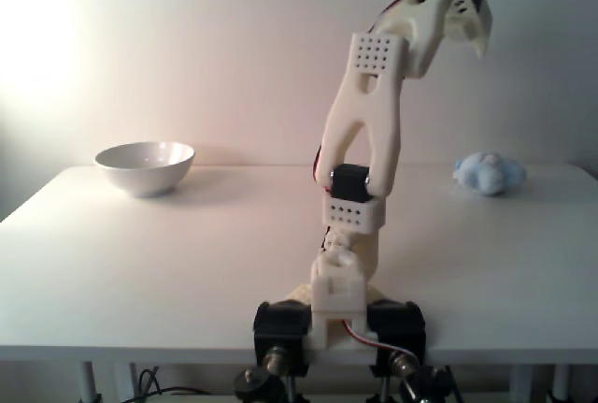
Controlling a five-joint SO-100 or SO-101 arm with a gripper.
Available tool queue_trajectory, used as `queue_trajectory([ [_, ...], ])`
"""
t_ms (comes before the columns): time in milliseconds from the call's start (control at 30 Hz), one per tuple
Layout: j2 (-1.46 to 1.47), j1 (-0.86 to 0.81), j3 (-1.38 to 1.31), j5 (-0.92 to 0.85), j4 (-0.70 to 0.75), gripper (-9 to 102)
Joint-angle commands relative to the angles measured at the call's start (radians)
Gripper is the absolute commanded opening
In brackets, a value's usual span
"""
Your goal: Grasp a skyblue doll and put it into the bowl.
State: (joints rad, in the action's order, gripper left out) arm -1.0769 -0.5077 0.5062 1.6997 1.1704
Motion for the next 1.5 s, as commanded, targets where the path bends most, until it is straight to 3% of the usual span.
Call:
queue_trajectory([
  [0, 0.114, -0.008, -0.110, 0.005, -0.018, 50],
  [233, 0.344, -0.029, -0.256, -0.006, -0.167, 52],
  [533, 0.497, -0.114, -0.267, 0.003, -0.368, 74],
  [700, 0.584, -0.156, -0.267, 0.005, -0.449, 76],
  [1467, 0.788, -0.140, -0.267, 0.006, -0.488, 76],
])
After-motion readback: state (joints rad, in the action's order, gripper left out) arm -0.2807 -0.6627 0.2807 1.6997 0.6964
